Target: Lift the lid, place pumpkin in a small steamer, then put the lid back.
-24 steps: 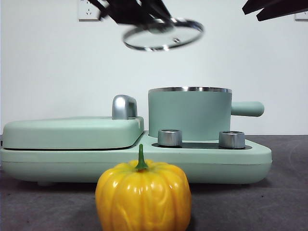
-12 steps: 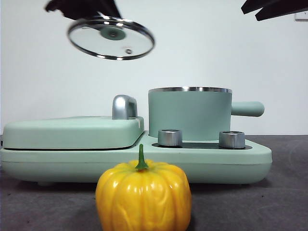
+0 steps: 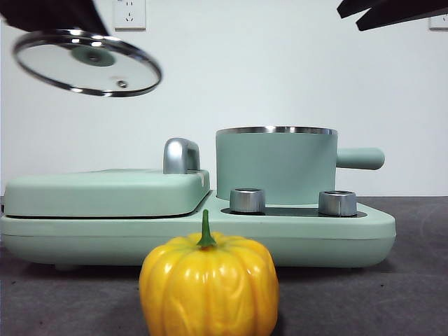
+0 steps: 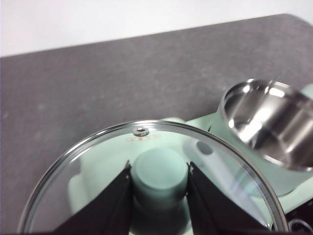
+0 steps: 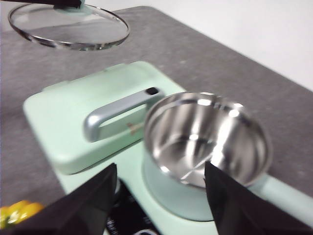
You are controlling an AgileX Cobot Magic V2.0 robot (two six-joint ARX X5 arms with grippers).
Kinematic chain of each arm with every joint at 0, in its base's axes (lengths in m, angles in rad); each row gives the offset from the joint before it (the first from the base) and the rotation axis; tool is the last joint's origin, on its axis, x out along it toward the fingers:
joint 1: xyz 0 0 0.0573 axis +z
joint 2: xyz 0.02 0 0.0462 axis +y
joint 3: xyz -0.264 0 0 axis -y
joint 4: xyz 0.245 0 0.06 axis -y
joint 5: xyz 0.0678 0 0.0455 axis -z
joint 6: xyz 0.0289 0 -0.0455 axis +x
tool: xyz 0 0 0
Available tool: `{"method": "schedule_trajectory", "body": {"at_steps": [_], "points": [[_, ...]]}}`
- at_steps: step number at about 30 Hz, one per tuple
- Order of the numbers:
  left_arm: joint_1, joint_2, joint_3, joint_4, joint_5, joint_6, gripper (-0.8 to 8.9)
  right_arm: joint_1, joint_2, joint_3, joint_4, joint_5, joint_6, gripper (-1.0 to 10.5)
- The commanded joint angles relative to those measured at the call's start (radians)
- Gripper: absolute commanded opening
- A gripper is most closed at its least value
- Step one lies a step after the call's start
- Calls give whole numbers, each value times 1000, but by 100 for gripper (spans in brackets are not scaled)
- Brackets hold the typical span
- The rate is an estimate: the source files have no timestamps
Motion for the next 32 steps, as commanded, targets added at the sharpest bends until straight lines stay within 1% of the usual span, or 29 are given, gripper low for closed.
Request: {"method": "schedule_trajectory", "body": {"at_steps": [1,4,8,11,12,15,18,21,25,27,32], "points": [[12,-46,0,10,-3,-1,17,47,15,21,-20,-1,12,317],[25,-78,-1,-15,-6,-1,17,111,42,21,-45,-1,12,350],[26,-106,-1,-9,-6,-2,17,209,101,21,-51,0,8,351],[26,-113,-1,-10,-6,-5,17,285,160,21,-53,16,0,351],[26,-113,-1,-11,-6,-5,17,314,184,21,-56,26,-11,353],[26,-113,-1,-20,-5,-5,17,374,246,21,-74,28,-88,401],[27,-113,-1,-31,-6,-4,17,407,301,21,-81,33,-113,432],[27,-113,-1,-34,-6,-3,17,435,343,21,-80,35,-126,433],[27,-113,-1,-29,-6,-1,17,470,388,21,-81,75,-141,433],[27,-113,-1,-28,-6,0,17,484,406,21,-80,81,-152,433],[27,-113,-1,-28,-10,8,17,522,454,21,-80,81,-153,433]]}}
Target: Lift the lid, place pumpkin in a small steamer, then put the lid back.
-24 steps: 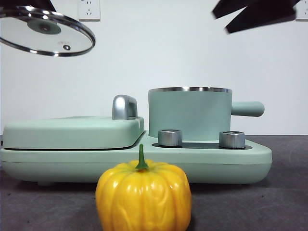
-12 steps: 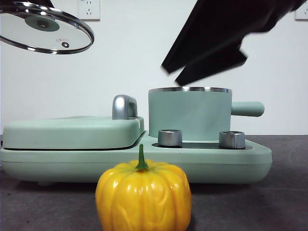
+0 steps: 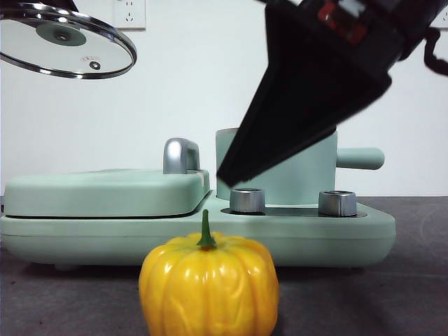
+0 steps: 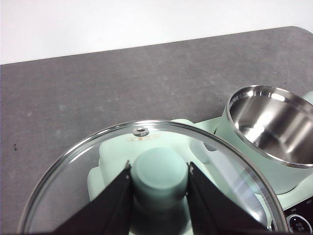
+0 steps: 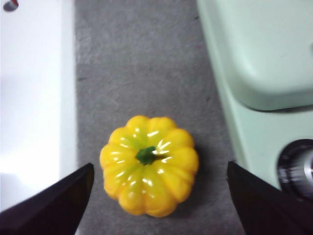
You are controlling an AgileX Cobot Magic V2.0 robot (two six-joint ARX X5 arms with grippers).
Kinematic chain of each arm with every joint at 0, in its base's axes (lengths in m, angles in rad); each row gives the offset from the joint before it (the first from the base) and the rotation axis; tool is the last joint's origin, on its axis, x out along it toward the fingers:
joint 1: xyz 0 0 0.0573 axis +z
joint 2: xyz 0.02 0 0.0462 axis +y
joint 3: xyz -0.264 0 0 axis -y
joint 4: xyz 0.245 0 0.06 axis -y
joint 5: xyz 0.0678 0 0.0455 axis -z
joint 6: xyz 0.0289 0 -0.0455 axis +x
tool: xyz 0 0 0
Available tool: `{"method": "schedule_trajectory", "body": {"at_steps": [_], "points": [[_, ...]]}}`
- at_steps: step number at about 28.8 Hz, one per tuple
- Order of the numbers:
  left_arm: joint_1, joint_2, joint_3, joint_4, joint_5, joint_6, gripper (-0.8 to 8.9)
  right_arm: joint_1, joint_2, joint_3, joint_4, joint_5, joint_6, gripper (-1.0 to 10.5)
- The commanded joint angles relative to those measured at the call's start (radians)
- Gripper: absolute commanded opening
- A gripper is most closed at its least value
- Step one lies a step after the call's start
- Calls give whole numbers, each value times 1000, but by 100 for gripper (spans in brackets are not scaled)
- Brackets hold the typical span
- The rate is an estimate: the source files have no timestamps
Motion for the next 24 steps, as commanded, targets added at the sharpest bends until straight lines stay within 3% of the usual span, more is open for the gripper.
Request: {"method": "schedule_trajectory", "body": {"at_steps": [1,14,24], "points": [[-3,-1,15,30,-5,9,17,32,34,18,5,1,-13,433],[-3,-1,15,30,-5,26,17,89,137,18,34,109,-39,433],[-3,-1,15,30,-5,27,17,97,200,18,73,98,-39,434]]}}
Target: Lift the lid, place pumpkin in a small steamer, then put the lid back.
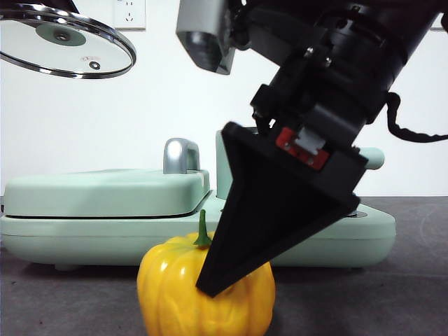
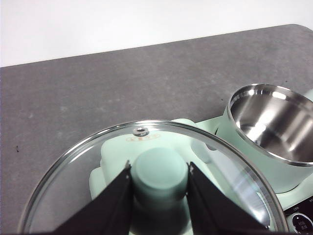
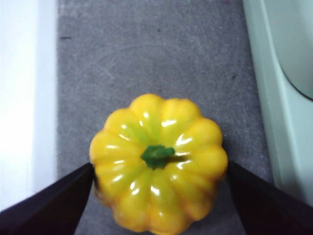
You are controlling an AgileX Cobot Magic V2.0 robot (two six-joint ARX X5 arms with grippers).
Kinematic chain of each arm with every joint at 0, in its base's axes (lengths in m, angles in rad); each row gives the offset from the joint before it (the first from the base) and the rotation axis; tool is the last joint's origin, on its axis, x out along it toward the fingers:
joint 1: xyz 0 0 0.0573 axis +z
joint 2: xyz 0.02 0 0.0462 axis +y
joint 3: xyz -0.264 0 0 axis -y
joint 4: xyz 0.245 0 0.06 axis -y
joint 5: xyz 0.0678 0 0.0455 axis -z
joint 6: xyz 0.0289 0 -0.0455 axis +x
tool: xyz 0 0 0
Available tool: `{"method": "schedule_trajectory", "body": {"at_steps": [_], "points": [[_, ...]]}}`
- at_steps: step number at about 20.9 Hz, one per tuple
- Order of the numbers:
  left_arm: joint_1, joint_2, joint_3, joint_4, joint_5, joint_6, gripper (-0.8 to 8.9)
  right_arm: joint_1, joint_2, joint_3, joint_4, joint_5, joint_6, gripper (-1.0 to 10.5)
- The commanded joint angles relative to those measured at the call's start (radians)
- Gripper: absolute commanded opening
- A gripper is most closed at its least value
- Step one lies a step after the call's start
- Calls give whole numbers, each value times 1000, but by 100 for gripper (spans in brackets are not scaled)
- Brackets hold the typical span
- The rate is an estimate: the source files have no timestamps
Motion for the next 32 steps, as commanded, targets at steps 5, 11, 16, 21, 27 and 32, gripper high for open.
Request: {"method": "schedule_trajectory", "body": {"at_steps": [5,11,16,21,27,32], "points": [[-3,-1,15,30,-4,11,17,25,50,18,2,-3,-3,433],[-3,-1,15,30,-4,11,17,27,51,18,-5,-3,90,400],[-3,-1,15,31,-4,11,17,23,22,35,-56,-3,148,385],[-3,-1,15,30,-4,13,17,19,-27,107,-209,4,223,385],[-3,-1,15,31,-4,14,17,-16,-47,262,-473,4,286,385],[-3,-1,15,31,-4,14,17,-65,-47,404,-676,8,320,385]]}}
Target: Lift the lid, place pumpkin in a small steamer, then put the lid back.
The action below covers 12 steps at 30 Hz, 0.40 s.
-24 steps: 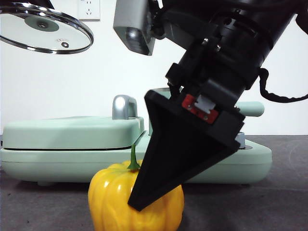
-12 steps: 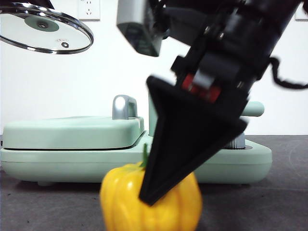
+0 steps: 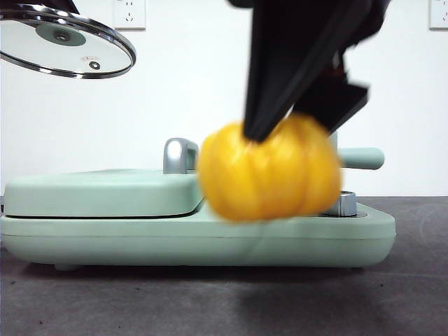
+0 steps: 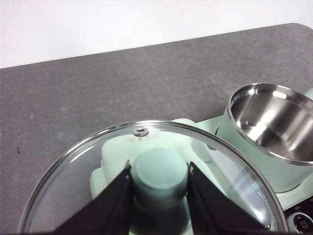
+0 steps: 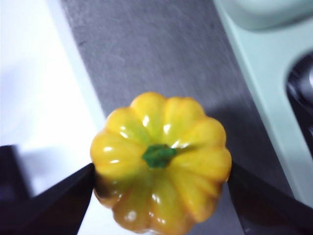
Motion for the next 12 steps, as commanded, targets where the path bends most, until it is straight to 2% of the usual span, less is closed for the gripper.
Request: {"method": "schedule_trajectory", "body": {"at_steps": [1,7,12], "points": [[-3,-1,15,30,-4,7,17,-19,10,90,-91,4,49,385],[-3,-1,15,30,-4,6,17,-103,12,248,-231,69,127,385],[-3,-1,15,30,-4,7,17,-179,22,359,-294,151,150,385]]}}
